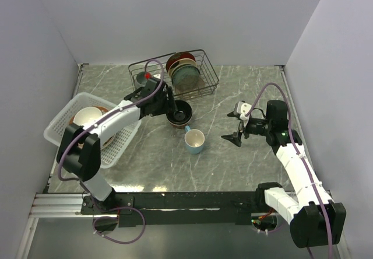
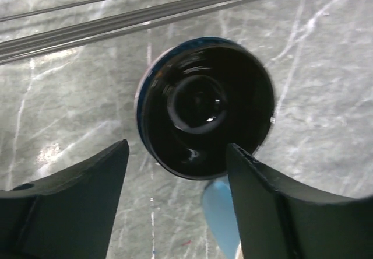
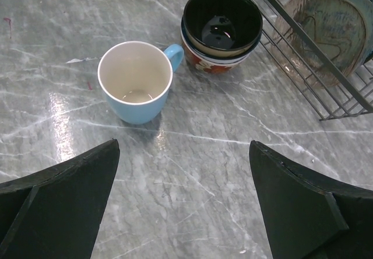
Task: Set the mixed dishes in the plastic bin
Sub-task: Pick up the bowl from the center of the board.
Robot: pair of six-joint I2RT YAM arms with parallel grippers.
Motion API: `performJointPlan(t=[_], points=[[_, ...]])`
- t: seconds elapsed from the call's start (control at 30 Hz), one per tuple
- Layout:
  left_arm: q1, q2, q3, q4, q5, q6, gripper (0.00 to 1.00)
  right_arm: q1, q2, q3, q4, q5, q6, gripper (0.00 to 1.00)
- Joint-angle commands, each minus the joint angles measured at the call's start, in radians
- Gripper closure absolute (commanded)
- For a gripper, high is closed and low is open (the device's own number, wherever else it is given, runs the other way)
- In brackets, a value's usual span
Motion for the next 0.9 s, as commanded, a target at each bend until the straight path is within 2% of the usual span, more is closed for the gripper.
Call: performJointPlan(t=[0.0, 0.37, 0.87], points=[[-0.003, 0.030, 0.060, -0.039, -0.045, 0.023, 0.29, -0.007, 0.001, 0.025, -0.009, -0.016, -0.022, 0.00], [-0.003, 0.125, 0.130, -0.095, -0.058, 0.049, 0.49, -0.016, -0.001, 0.023, -0.011, -0.012, -0.026, 0.00], [-0.003, 0.143, 0.161, -0.128, -0.075, 0.072, 0.74, -0.018, 0.003, 0.025, -0.014, -0.001, -0.031, 0.00]])
